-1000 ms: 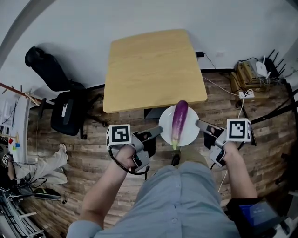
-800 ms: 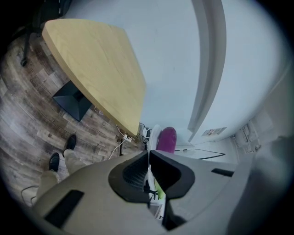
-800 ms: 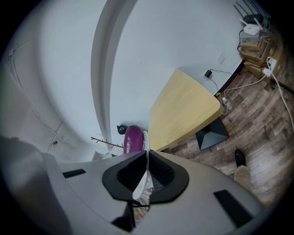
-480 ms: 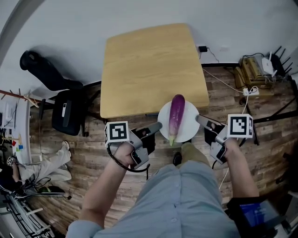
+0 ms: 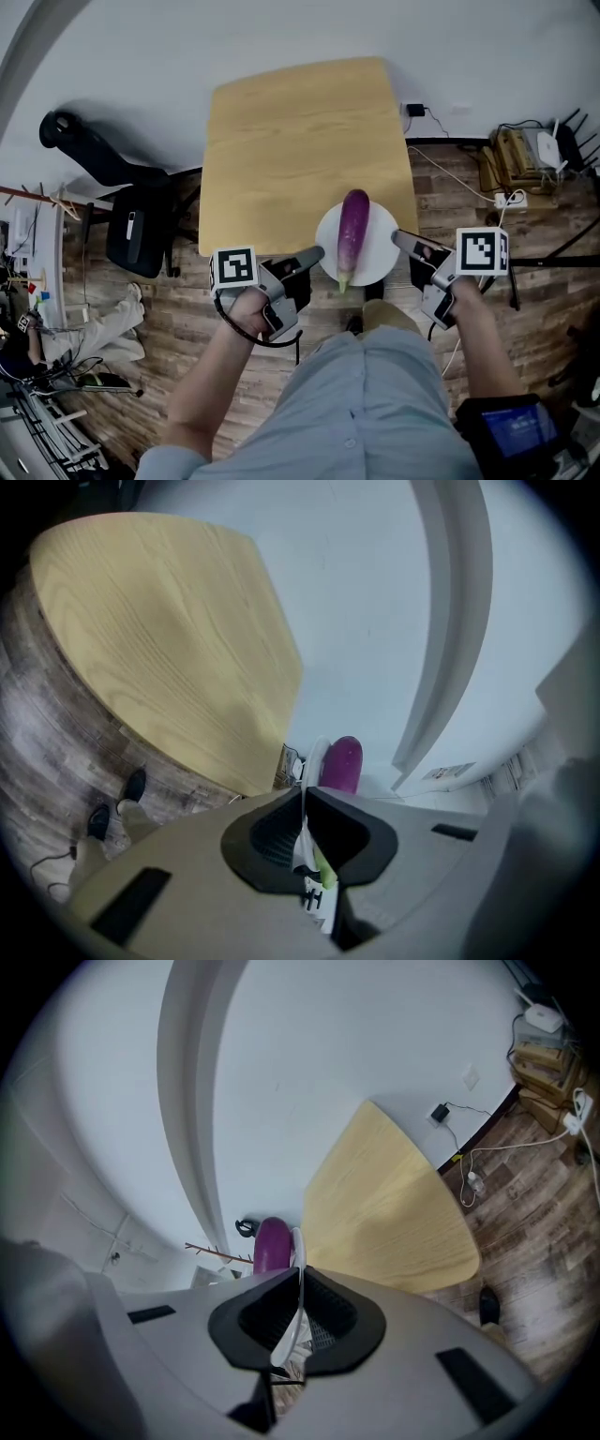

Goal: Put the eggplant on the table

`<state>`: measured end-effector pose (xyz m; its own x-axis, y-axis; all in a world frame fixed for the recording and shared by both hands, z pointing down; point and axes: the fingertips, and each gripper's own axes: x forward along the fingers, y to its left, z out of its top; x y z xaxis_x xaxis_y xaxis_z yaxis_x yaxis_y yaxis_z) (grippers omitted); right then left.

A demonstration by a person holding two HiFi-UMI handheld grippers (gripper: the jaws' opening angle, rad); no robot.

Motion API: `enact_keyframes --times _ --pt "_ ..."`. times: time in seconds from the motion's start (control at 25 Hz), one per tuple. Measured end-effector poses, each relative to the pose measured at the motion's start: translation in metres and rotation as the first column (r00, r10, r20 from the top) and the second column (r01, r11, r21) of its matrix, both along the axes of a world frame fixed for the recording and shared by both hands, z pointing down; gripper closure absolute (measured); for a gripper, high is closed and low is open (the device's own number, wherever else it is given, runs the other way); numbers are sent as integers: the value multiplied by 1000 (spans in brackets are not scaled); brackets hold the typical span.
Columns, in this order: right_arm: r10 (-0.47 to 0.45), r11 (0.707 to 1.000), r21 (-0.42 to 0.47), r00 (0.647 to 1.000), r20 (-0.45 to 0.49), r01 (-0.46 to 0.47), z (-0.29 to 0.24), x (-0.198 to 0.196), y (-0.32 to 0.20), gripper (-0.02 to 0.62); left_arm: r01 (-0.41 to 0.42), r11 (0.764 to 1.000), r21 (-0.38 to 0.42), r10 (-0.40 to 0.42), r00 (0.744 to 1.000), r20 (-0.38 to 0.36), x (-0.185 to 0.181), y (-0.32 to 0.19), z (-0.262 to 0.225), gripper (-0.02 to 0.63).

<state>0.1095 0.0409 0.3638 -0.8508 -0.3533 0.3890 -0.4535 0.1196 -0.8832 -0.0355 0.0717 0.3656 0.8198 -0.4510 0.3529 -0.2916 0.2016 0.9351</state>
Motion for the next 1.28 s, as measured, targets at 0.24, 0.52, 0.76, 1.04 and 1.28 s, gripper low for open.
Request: enact_keyframes --times 0.24,0.52,0.76,1.04,1.28 --pt "-25 1000 -13 999 -22 25 0 11 -37 581 34 999 5 -34 999 -3 11 -32 1 584" --pt "-66 998 11 998 -4 66 -6 10 -67 581 69 998 0 -69 998 0 13 -54 0 584" --pt "-89 996 26 996 -16 89 -12 -2 -86 581 92 996 13 -91 996 -11 2 -71 -9 584" --pt "-81 997 -18 996 -22 80 0 -18 -102 581 83 997 -3 -83 997 2 -14 -89 1 584" --pt "-71 997 -34 997 -27 70 13 -35 -118 581 59 998 -21 -58 998 17 -33 -108 12 584"
